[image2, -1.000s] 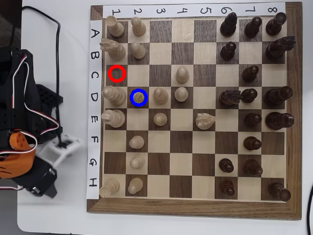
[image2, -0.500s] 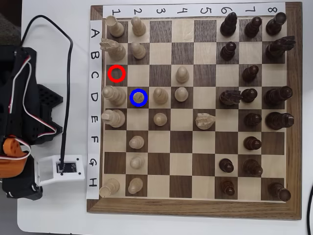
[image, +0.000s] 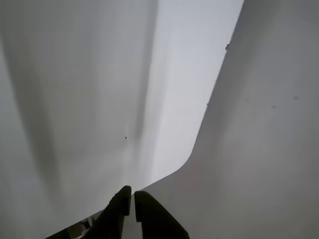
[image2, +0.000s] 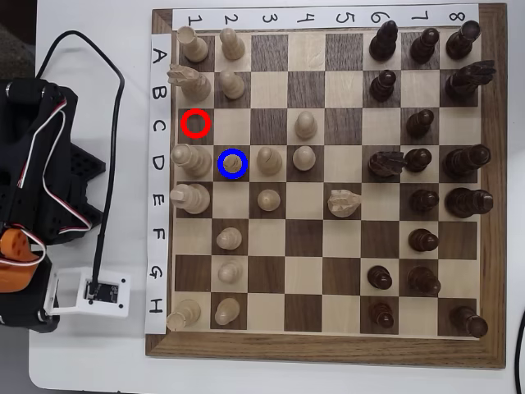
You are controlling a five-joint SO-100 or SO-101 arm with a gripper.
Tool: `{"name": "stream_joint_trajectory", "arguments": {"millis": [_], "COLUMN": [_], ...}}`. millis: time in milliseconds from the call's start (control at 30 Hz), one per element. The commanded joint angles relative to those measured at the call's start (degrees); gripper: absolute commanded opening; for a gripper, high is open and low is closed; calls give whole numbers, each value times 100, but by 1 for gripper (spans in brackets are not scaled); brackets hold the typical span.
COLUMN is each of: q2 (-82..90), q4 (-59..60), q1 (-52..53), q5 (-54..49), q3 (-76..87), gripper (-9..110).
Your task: Move the piece to destination
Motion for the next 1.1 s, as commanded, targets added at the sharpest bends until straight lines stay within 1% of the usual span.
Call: {"name": "stream_joint_trajectory", "arguments": {"millis": [0, 133, 233, 267, 300, 333, 400, 633, 1067], "q2": [360, 360, 360, 360, 360, 360, 360, 360, 360], "q4": [26, -176, -1055, -1178, -1230, -1063, -729, -800, -800], "q1": [149, 316, 237, 246, 308, 308, 229, 44, 97], "q5": [97, 202, 255, 202, 457, 589, 492, 316, 378], "q3": [-9, 97, 721, 756, 773, 738, 650, 659, 659], "gripper": [0, 0, 0, 0, 0, 0, 0, 0, 0]}}
